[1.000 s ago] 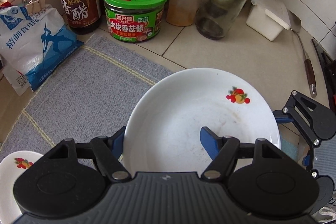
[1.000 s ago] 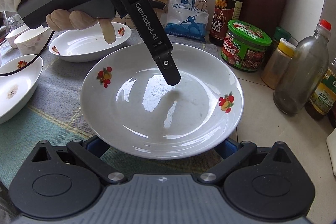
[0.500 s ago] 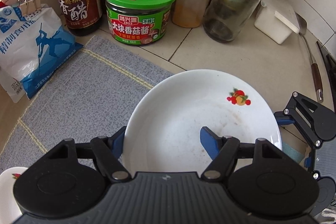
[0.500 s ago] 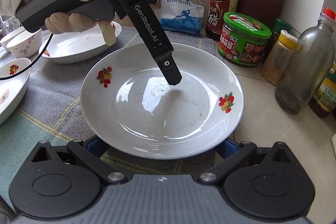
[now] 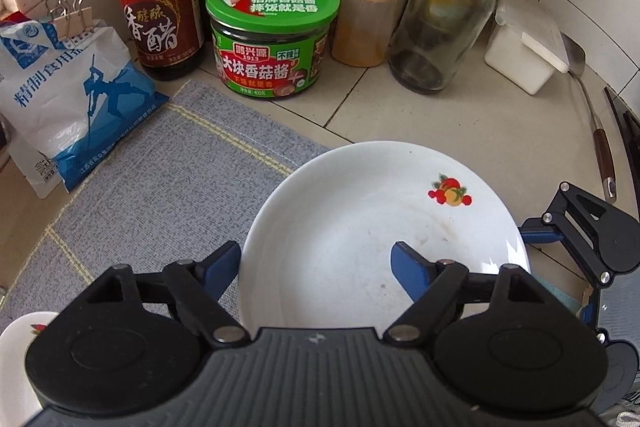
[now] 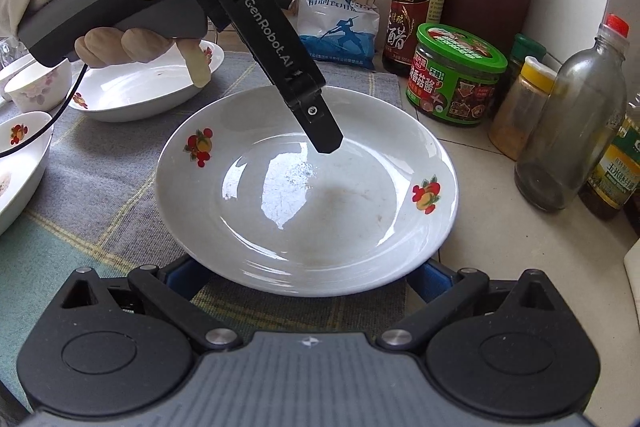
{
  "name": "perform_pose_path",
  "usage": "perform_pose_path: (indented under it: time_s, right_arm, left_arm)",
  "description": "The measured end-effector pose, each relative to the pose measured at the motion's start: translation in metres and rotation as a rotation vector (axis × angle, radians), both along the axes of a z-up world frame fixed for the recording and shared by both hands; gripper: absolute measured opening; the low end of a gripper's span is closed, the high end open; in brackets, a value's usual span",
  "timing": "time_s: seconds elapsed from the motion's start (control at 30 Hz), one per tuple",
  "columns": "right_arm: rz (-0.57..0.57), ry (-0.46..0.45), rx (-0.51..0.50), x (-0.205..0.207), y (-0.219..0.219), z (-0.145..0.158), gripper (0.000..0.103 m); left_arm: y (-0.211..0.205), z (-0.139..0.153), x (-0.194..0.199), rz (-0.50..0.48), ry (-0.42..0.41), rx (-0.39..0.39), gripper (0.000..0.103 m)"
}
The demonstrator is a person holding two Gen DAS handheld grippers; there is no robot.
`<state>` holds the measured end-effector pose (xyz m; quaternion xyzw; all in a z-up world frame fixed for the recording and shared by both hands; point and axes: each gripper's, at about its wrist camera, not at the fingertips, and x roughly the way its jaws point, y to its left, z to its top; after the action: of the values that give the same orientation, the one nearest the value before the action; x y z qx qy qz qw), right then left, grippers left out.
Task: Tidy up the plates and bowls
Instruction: 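Lift the stained plate with the left tool off the towel, then carry the stained plate with the left tool toward another fruit-print plate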
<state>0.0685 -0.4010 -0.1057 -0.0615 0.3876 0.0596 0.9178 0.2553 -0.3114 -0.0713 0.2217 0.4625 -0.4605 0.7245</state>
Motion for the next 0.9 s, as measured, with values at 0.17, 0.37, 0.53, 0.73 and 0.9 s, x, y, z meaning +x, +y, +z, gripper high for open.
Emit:
perform_pose_path:
  time_s: [0.17, 0.37, 0.53, 0.73, 0.9]
  right_arm:
    - [-0.041, -0.01, -0.001, -0.015, 0.005, 0.006, 0.103]
    - [-0.07, -0.022, -0.038, -0.04, 0.019, 0.013, 0.103]
    - [-0.058, -0.024, -0.041, -0.062, 0.037, 0.018, 0.103]
    - [-0.006, -0.032, -0.002, -0.073, 0.066, 0.023, 0.103]
    - [0.05, -0.039, 0.009, -0.079, 0.097, 0.024, 0.103]
  left_arm:
    - [0.018, 0.018, -0.016, 0.027, -0.042, -0.028, 0.082]
    - [0.054, 0.045, -0.047, 0.06, -0.134, -0.074, 0.086]
    - [0.098, 0.061, -0.081, 0.11, -0.204, -0.102, 0.087]
    - [0.151, 0.064, -0.122, 0.201, -0.247, -0.122, 0.087]
    - [0.19, 0.056, -0.146, 0.286, -0.251, -0.109, 0.087]
